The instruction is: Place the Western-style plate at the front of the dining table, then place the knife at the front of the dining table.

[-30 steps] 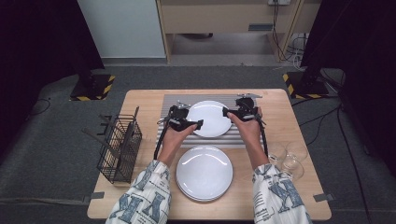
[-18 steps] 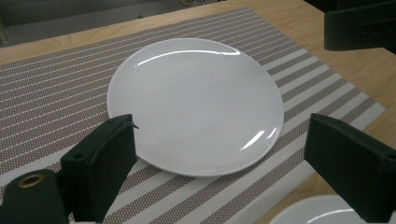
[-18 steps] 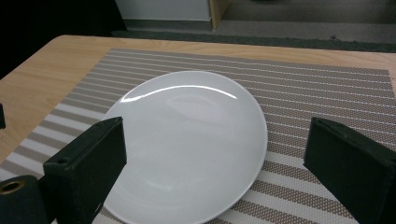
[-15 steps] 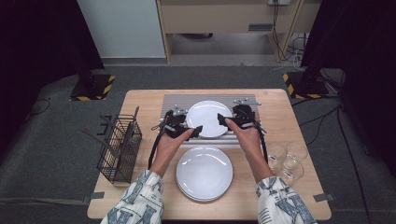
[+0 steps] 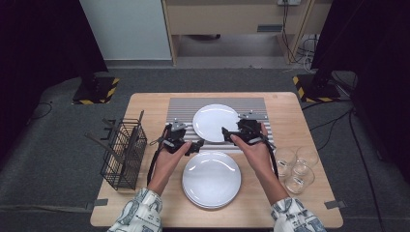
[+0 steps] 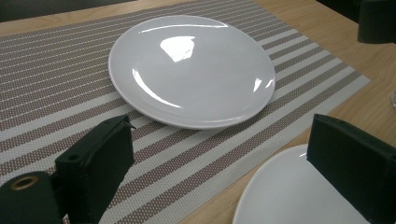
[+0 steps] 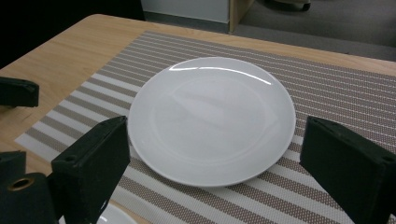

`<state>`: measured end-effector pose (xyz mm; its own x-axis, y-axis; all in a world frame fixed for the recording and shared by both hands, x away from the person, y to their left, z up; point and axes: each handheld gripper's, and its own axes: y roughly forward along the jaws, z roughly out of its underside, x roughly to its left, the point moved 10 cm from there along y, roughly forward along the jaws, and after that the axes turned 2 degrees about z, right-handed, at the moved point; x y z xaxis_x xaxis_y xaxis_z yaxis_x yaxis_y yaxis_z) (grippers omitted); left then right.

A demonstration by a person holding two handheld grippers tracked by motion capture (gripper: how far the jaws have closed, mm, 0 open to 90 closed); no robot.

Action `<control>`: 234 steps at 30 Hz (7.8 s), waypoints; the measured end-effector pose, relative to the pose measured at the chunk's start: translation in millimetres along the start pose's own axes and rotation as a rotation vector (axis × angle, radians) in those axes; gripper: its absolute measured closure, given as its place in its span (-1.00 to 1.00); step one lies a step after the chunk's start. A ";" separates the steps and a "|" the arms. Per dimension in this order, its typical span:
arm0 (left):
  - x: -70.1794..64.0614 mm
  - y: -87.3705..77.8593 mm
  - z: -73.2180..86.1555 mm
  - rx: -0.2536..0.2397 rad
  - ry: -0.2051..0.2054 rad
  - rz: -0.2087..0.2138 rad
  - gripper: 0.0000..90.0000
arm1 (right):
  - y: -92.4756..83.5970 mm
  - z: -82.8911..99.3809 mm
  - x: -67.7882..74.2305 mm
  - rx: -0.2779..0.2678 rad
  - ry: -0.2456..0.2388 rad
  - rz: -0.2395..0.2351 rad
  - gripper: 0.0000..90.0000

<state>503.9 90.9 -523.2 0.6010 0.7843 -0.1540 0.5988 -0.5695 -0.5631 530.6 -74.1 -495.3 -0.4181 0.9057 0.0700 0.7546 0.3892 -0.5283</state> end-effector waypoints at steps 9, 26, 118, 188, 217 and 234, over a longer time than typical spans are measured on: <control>-13.9 -7.4 16.0 -0.005 0.032 0.027 -0.84 | -17.1 17.8 15.0 0.001 -0.017 -0.037 -0.75; -15.7 -20.5 33.5 0.002 0.061 0.027 -0.84 | -30.9 53.7 31.9 0.011 -0.040 -0.086 -0.76; 3.5 -159.5 56.3 -0.010 0.035 -0.160 -0.68 | -26.1 107.0 26.6 0.104 -0.092 -0.092 -0.77; 65.1 -233.3 50.9 -0.068 -0.022 -0.308 -0.60 | -21.5 111.0 32.9 0.127 -0.112 -0.105 -0.78; 110.4 -254.3 56.0 -0.072 -0.078 -0.402 -0.51 | -19.3 113.3 34.4 0.139 -0.119 -0.105 -0.78; 133.1 -245.5 47.0 -0.079 -0.110 -0.407 -0.25 | -18.3 114.7 35.1 0.147 -0.114 -0.108 -0.78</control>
<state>412.0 346.7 -443.6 0.2497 0.9681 -0.0204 0.8170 -0.2219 -0.5322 444.1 -68.7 -580.2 -0.5531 0.8321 0.0410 0.6240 0.4464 -0.6414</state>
